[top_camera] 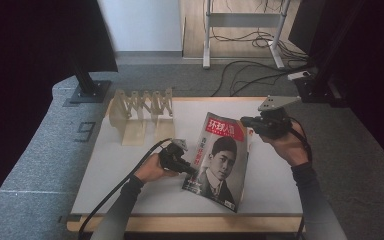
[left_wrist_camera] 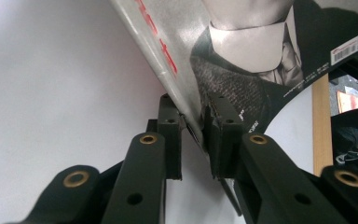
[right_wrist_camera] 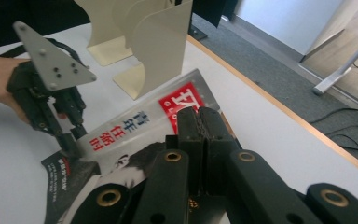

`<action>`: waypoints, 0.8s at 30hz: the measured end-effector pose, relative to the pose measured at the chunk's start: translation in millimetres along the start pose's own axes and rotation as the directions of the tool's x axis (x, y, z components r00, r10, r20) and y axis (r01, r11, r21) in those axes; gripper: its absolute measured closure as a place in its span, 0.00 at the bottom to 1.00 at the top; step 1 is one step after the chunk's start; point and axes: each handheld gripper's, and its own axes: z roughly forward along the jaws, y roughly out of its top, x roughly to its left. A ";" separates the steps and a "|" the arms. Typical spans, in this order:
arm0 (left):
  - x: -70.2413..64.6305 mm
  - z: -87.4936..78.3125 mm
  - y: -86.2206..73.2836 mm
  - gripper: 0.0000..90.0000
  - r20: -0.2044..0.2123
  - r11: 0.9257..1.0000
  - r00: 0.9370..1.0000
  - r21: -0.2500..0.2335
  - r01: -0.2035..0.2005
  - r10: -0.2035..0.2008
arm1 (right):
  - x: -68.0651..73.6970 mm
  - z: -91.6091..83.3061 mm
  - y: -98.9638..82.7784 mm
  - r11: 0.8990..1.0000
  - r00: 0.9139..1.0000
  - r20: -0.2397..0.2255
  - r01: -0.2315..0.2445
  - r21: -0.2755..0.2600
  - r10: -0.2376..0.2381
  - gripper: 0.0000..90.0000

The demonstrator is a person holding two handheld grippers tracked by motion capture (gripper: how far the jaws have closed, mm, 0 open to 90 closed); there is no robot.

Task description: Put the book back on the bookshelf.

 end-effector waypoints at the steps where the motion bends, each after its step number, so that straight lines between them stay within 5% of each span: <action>1: -1.3 -1.0 0.5 0.89 -0.015 1.000 1.000 -0.014 -0.012 0.012 | -1.2 -0.4 0.4 1.000 1.000 0.008 0.001 0.000 -0.001 0.97; 7: -1.9 -21.0 5.7 0.95 -0.147 0.984 0.989 -0.171 -0.049 0.024 | -5.0 -13.8 13.3 0.999 0.999 0.051 0.006 -0.041 -0.004 0.97; 9: -2.5 -25.8 4.1 0.96 -0.174 0.984 0.984 -0.166 -0.064 0.035 | -4.9 -18.5 15.9 0.999 0.998 0.058 0.009 -0.042 -0.007 0.98; 24: -18.1 -27.7 -15.2 0.97 -0.196 0.985 0.973 -0.099 -0.140 0.119 | -4.3 -23.5 6.9 0.999 0.997 0.073 0.020 -0.025 -0.018 0.97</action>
